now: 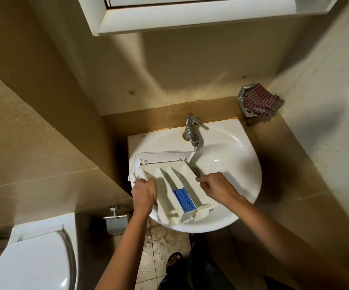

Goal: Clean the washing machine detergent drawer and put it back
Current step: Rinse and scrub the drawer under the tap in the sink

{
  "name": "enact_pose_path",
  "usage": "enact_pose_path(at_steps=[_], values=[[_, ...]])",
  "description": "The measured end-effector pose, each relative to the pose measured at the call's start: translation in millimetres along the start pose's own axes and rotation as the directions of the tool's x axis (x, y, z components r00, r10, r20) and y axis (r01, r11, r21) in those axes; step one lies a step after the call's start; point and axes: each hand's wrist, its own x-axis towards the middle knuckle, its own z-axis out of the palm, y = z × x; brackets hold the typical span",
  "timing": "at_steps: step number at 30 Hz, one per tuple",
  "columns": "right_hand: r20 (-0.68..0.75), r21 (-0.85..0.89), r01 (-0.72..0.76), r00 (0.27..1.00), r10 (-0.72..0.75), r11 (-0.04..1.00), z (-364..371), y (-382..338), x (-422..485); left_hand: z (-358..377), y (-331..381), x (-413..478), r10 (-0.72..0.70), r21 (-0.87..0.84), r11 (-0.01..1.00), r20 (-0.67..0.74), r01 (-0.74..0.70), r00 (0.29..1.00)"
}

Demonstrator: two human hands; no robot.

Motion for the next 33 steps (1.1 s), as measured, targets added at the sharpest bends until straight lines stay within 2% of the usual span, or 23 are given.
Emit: enact_pose_path(at_steps=[3, 7, 9, 16, 21, 28, 33], values=[[-0.058, 0.195, -0.026, 0.998, 0.039, 0.98, 1.8, 4.5, -11.8, -4.6, -2.6, -0.4, 0.058, 0.005, 0.998, -0.075, -0.058, 0.995], [0.066, 0.48, -0.2, 0.979, 0.192, 0.854, 3.2, 20.0, -13.0, -8.3, -8.7, 1.7, 0.106, -0.016, 0.994, -0.156, -0.11, 0.982], [0.121, 0.528, -0.278, 0.96, 0.254, 0.803, 2.3, 26.6, -9.1, -8.8, -12.6, 2.3, 0.133, -0.036, 0.989, -0.172, -0.142, 0.976], [0.163, 0.71, -0.405, 0.89, 0.426, 0.575, -3.2, 20.1, 32.5, -1.1, -31.5, -6.9, 0.252, -0.051, 0.962, -0.213, -0.269, 0.944], [0.351, 0.723, -0.509, 0.853, 0.387, 0.467, 5.5, 11.0, 57.0, 2.3, -32.8, -10.9, 0.254, -0.089, 0.956, -0.229, -0.28, 0.94], [0.388, 0.784, -0.496, 0.861, 0.329, 0.373, 16.0, -4.3, 64.1, 8.8, -29.9, -21.5, 0.279, -0.158, 0.932, -0.263, -0.326, 0.924], [0.328, 0.804, -0.389, 0.921, 0.21, 0.45, 11.5, -16.8, 67.4, 14.9, -26.4, -21.8, 0.321, -0.239, 0.886, -0.3, -0.396, 0.898]])
